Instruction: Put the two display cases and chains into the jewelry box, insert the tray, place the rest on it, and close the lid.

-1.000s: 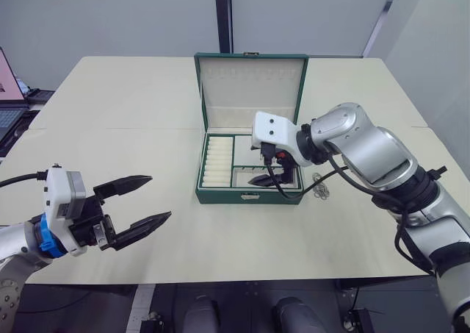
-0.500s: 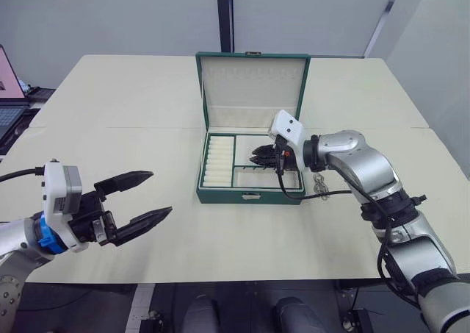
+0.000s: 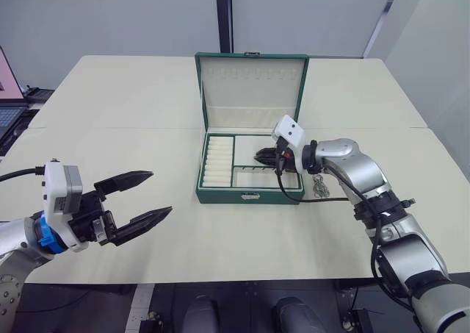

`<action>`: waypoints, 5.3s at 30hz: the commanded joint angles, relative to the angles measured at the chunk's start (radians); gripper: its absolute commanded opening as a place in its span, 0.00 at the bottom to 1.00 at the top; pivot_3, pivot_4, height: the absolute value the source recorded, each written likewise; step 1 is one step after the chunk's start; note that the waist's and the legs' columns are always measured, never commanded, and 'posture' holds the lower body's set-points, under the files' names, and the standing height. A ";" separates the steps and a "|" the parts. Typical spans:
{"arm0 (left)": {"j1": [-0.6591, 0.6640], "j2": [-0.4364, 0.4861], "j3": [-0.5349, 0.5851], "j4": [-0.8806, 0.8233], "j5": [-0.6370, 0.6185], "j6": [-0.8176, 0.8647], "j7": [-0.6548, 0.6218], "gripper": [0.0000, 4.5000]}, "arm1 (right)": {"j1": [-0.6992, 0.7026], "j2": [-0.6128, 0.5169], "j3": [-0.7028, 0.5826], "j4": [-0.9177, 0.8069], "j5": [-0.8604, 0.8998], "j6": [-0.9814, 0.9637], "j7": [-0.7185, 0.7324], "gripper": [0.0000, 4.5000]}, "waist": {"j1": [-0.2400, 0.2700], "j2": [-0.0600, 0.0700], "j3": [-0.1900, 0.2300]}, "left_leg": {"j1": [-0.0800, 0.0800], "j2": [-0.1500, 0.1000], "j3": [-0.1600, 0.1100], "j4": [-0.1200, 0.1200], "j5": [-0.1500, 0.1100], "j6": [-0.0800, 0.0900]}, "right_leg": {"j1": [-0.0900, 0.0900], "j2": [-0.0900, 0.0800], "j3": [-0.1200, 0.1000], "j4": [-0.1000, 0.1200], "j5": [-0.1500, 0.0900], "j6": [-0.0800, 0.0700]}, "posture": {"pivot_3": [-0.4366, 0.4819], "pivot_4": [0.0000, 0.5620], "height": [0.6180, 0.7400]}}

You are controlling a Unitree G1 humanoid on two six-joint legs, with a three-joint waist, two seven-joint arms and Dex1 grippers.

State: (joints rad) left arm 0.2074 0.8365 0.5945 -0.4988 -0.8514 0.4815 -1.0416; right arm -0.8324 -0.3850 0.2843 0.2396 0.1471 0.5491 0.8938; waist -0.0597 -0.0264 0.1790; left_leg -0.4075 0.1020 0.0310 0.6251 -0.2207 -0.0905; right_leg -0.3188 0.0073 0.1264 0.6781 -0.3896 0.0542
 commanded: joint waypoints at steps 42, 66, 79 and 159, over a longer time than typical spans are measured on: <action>0.179 -0.070 0.051 0.118 0.092 -0.173 -0.152 1.00 | 1.193 -0.491 -0.634 -1.029 0.448 0.170 0.162 0.01 | 0.019 -0.009 -0.006 | -0.006 -0.001 -0.003 0.001 0.000 0.000 | 0.001 0.000 -0.003 -0.005 0.000 0.000 | 0.48 0.27 1.00; -0.291 0.036 -0.254 -0.168 -0.025 0.121 0.184 1.00 | 1.090 -0.425 -0.690 -0.931 0.406 0.155 -0.112 0.99 | 0.031 -0.009 -0.007 | -0.007 -0.002 -0.004 0.003 0.000 0.000 | 0.003 0.000 -0.002 -0.004 0.000 0.000 | 0.48 0.27 1.00; -0.358 0.085 -0.241 -0.217 -0.123 0.228 0.243 1.00 | 0.968 -0.400 -0.588 -0.858 0.328 0.137 -0.226 0.99 | 0.030 -0.008 -0.007 | -0.006 -0.001 -0.004 0.004 0.001 -0.001 | 0.003 0.000 -0.002 -0.003 0.000 0.000 | 0.48 0.27 1.00; -0.363 0.071 -0.274 -0.190 -0.091 0.181 0.232 1.00 | 0.656 0.002 -0.421 -0.651 0.099 0.232 -0.635 0.06 | 0.029 -0.007 -0.009 | -0.006 -0.001 -0.003 0.004 0.002 -0.004 | 0.001 0.001 -0.002 0.001 0.000 0.000 | 0.48 0.27 1.00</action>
State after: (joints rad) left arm -0.1489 0.9071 0.3118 -0.6786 -0.9417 0.6852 -0.8025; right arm -0.1570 -0.3686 -0.1013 -0.3537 0.2311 0.7827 0.2523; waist -0.0309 -0.0333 0.1699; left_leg -0.4136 0.1009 0.0277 0.6288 -0.2183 -0.0944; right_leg -0.3182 0.0082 0.1249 0.6791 -0.3894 0.0546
